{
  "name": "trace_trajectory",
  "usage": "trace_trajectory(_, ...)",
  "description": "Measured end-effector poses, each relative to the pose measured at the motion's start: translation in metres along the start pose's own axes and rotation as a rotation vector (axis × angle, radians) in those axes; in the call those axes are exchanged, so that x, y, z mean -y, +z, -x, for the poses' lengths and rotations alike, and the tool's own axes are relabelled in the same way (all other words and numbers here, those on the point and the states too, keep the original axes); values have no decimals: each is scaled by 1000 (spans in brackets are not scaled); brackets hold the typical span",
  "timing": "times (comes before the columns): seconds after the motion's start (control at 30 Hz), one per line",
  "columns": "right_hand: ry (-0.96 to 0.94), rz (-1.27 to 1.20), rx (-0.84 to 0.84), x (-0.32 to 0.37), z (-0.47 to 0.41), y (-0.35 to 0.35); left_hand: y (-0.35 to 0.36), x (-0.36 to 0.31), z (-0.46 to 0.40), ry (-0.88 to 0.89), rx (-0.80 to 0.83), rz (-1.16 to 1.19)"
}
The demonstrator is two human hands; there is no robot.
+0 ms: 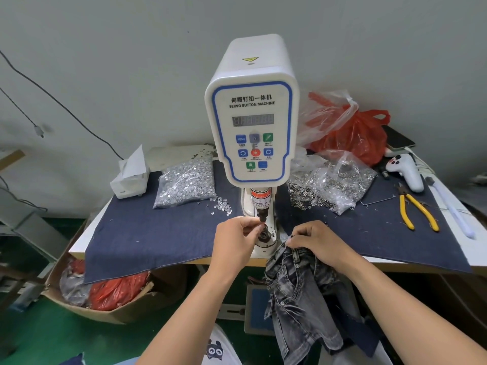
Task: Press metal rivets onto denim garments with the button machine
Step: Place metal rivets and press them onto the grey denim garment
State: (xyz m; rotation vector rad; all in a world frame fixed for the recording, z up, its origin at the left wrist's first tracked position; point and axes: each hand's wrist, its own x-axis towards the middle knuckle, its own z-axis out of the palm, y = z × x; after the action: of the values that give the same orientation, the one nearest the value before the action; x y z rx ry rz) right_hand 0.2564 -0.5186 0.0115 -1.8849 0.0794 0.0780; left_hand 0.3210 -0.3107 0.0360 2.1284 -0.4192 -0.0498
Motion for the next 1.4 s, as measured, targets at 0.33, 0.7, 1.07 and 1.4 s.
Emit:
trace_trajectory(0.33,16,-40,3,1,1,0,-3,4,11,-18,-82,81)
trace_trajectory(0.7,45,-539,196,35,20,-6,-7,27,53,25,522,175)
trace_trajectory(1.07,95,-426,232,45,36,-21,-22,17,57,-204,714,697)
trace_trajectory(1.4,130,-74,471,49,44,-34,-46,4,43,-166,743,309)
